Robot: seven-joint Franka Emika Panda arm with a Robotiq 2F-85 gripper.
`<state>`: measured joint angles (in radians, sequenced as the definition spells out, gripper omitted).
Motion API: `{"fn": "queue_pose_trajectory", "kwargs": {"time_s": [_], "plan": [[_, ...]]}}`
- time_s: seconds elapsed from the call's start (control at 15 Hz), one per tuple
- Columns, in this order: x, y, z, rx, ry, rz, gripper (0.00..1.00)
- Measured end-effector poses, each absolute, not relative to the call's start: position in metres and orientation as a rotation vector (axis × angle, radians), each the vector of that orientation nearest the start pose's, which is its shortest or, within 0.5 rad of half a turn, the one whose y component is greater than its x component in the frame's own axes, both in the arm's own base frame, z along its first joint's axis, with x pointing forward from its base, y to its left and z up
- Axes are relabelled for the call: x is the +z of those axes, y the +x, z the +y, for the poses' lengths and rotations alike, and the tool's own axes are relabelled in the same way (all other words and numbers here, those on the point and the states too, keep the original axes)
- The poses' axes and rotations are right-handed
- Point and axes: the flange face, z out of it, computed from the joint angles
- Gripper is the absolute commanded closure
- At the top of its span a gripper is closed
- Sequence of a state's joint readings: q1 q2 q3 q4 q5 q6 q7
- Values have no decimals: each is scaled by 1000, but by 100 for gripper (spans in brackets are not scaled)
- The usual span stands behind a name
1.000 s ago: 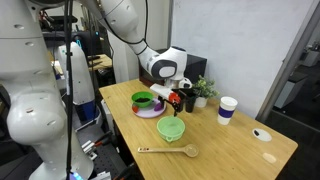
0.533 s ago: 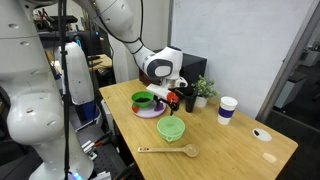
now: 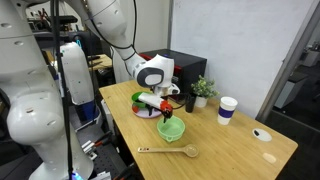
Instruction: Move the green bowl and the white plate to the right on the table, then open the microwave door
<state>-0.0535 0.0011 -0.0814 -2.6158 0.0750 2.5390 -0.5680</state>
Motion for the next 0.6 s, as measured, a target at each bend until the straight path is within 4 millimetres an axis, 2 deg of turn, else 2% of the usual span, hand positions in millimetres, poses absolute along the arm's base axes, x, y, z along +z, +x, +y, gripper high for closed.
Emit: {"fn": "queue_pose_trajectory", "kwargs": {"time_s": [0.27,0.6], "plan": [[233,411,-52,-8,-3045,-625,0],[222,410,-36,-112,-3045,-699,0]]}}
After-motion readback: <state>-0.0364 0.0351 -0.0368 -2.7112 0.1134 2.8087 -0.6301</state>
